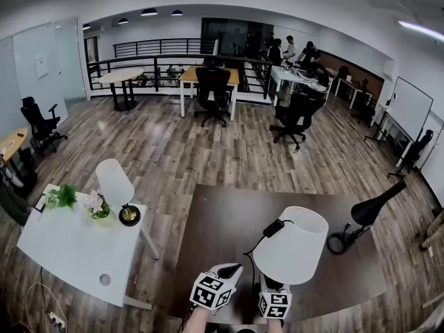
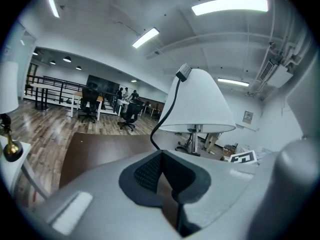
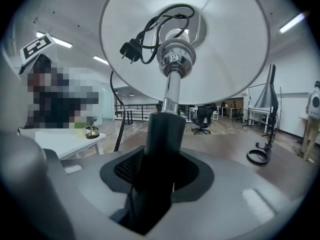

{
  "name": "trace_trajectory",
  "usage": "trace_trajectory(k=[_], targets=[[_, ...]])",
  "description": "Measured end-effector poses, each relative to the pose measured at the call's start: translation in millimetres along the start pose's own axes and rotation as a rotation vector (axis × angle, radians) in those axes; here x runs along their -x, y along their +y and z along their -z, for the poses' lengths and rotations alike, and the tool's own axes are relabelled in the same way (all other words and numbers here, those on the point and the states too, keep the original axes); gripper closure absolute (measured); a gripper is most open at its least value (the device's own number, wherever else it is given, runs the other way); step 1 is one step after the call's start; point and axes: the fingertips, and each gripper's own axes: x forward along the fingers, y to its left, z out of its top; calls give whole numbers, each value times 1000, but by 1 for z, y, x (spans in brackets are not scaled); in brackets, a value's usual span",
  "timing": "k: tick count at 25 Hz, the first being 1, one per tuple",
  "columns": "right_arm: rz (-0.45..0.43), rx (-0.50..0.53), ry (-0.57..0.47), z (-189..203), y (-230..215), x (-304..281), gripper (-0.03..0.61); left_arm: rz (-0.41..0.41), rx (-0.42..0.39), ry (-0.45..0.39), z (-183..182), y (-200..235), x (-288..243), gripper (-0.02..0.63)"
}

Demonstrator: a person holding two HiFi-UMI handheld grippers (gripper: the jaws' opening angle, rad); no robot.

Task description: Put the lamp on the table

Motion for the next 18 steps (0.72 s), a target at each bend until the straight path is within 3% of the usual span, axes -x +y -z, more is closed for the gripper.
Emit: trace_trajectory(k=[8, 13, 18], targets=[[-110, 25, 5, -4, 5, -63, 397, -73, 32, 43, 20, 26, -14, 614], [-192, -30, 11, 6, 22, -97, 397, -77, 20, 92, 35, 27, -17, 614], [-195, -20, -21, 14, 22, -126, 399, -68, 6, 111, 52, 31, -21, 614]])
